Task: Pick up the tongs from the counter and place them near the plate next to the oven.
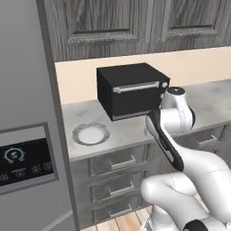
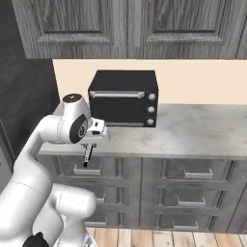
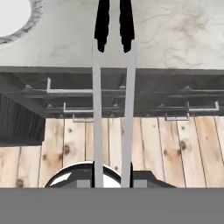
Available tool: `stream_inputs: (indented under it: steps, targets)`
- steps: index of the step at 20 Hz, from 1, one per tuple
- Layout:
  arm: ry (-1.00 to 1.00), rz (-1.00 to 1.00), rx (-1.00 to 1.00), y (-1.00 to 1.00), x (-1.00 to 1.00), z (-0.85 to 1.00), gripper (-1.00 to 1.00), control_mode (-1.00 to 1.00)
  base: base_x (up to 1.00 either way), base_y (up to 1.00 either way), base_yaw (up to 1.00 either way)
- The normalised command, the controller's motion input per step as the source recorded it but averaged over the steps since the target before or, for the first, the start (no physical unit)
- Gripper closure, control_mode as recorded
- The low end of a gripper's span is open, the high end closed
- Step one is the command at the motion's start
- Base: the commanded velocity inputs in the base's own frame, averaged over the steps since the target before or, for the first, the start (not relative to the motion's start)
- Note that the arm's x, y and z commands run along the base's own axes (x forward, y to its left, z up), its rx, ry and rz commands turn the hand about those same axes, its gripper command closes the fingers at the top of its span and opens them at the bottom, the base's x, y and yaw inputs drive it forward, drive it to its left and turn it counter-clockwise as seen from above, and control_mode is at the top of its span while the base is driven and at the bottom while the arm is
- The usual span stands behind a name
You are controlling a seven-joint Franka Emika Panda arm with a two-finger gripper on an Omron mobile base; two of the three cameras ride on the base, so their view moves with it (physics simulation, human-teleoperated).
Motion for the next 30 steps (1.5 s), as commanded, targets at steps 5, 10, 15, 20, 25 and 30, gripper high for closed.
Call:
stream_inputs:
  steps: [5, 10, 15, 20, 25, 30]
  targets:
    - [0.00, 0.28, 0.11, -0.02, 0.38, -0.02, 1.00, -1.00, 0.07, 0.00, 0.08]
    - [0.03, 0.25, 0.08, 0.07, 0.95, -0.15, 1.00, -1.00, 0.00, 0.00, 0.00]
    - [0.07, 0.10, 0.00, 0.54, 0.87, -0.23, 1.00, -1.00, 0.00, 0.00, 0.00]
    - [0.14, 0.01, 0.00, 0.27, 0.91, -0.24, 1.00, -1.00, 0.00, 0.00, 0.00]
    - [0.09, 0.00, 0.00, 0.16, 0.65, -0.34, 1.00, -1.00, 0.00, 0.00, 0.00]
    - [0.00, 0.00, 0.00, 0.17, 0.25, -0.36, 1.00, -1.00, 0.00, 0.00, 0.00]
